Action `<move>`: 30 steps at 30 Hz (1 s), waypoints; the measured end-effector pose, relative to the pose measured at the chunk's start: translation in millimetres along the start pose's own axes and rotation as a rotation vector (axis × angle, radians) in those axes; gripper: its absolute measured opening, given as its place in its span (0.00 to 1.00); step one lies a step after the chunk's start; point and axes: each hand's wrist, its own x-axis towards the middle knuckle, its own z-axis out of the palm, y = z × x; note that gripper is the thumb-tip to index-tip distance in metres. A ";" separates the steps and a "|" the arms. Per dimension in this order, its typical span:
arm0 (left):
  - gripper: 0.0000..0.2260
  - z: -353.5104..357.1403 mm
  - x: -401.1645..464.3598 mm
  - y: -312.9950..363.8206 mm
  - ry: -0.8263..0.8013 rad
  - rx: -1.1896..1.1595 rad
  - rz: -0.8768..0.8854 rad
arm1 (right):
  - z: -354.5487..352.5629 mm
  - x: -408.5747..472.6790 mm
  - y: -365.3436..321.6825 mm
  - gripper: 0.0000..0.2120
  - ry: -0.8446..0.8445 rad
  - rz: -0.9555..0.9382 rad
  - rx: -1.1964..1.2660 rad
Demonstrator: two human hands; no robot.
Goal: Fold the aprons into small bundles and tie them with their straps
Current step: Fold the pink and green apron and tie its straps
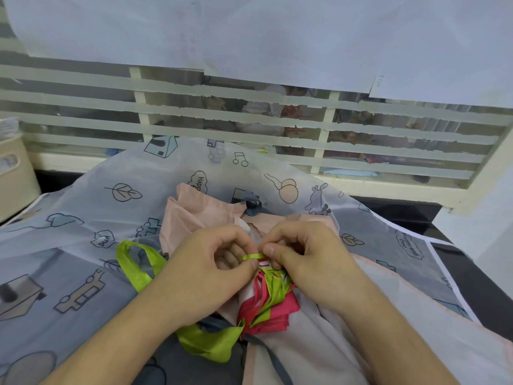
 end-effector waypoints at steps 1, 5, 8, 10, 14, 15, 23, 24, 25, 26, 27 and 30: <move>0.06 -0.8 -0.2 -0.2 0.009 0.001 0.006 | -1.0 0.1 -0.2 0.14 0.004 0.005 0.001; 0.08 -0.7 -0.7 0.1 0.043 0.010 0.032 | -1.5 -0.3 0.5 0.12 -0.015 0.025 -0.019; 0.13 -0.4 -1.7 1.7 0.144 0.029 0.057 | -1.6 0.3 0.6 0.13 -0.022 0.042 -0.006; 0.13 0.9 -2.9 4.0 0.209 0.097 0.110 | -1.4 0.4 0.0 0.14 -0.037 0.064 0.040; 0.11 6.2 -3.2 6.0 0.285 0.185 0.186 | -2.7 0.3 -1.1 0.11 -0.102 0.080 0.114; 0.11 7.5 -3.2 5.8 0.299 0.170 0.180 | -2.8 -0.2 -1.3 0.10 -0.123 0.073 0.128; 0.11 8.5 -1.6 7.0 0.281 -0.012 0.027 | -0.3 -0.8 0.4 0.07 -0.154 0.049 0.172; 0.10 8.5 -1.4 7.0 0.276 -0.024 -0.002 | -0.2 -0.6 0.2 0.07 -0.152 0.048 0.169; 0.08 8.2 -1.1 7.1 0.272 -0.026 -0.035 | 0.1 -0.5 0.2 0.07 -0.147 0.046 0.164; 0.05 7.5 -0.6 7.5 0.260 -0.026 -0.073 | 0.3 -0.6 0.6 0.08 -0.141 0.048 0.157; 0.04 6.2 -0.2 7.9 0.235 -0.042 -0.115 | 0.8 -0.3 0.7 0.08 -0.138 0.053 0.147; 0.07 3.4 1.0 10.2 0.158 -0.201 -0.214 | 1.4 -0.6 0.2 0.09 -0.132 0.073 0.119</move>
